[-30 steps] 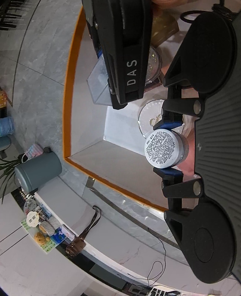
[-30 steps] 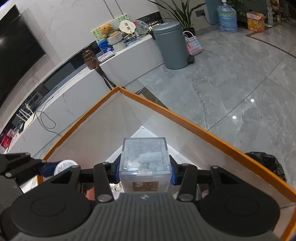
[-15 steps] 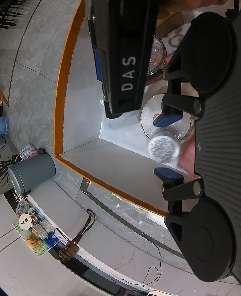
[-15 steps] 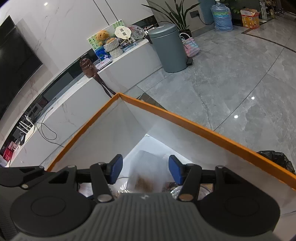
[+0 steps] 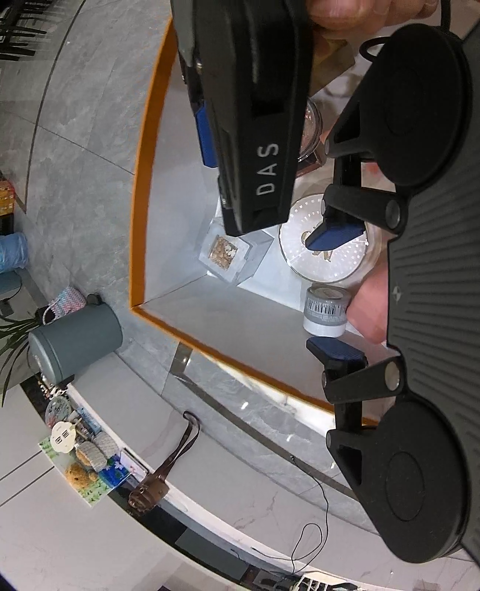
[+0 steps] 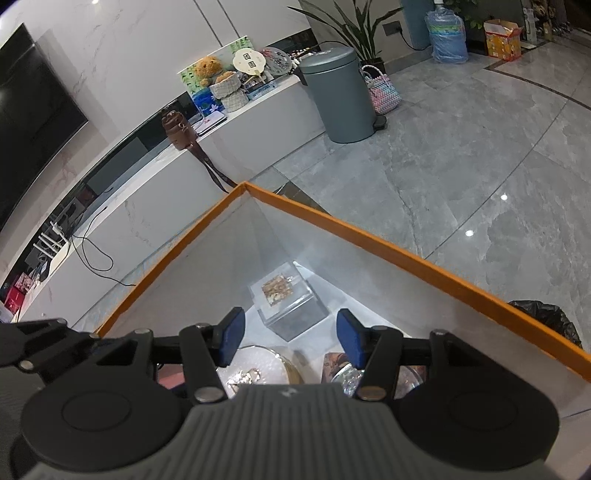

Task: Organize rigid objects
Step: 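Lower the white jar and clear cube box into the orange box and open both tools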

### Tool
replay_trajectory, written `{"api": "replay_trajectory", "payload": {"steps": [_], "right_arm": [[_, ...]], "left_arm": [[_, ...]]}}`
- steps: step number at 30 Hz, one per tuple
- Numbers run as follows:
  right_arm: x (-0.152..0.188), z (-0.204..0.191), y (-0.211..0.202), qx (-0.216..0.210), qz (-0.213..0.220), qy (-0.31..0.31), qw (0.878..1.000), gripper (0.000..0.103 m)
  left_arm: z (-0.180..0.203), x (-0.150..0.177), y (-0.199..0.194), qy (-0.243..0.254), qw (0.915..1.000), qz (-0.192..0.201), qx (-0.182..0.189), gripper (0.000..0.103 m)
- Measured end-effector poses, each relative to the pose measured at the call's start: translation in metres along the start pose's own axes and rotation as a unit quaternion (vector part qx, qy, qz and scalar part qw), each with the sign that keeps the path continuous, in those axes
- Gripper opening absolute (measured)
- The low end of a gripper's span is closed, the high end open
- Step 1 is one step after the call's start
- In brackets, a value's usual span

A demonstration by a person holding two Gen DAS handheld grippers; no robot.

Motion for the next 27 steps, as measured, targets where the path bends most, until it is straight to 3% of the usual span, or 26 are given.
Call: {"api": "replay_trajectory", "payload": {"steps": [27], "right_arm": [[0.012, -0.029, -0.082, -0.014, 0.045, -0.049, 0.998, 0.056]], "left_arm": [[-0.002, 0.037, -0.095, -0.013, 0.9981, 0.031, -0.052, 0.066]]}}
Point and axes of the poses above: each gripper's, at about its wrist camera, not at the fingertips, and y roughly the way its jaws point, z to its right, x to its underside, the point moved 4 cm from there along y, roughly the way its jaws point, and after that the axes turned 13 degrees about y, right-handed, at the moved point
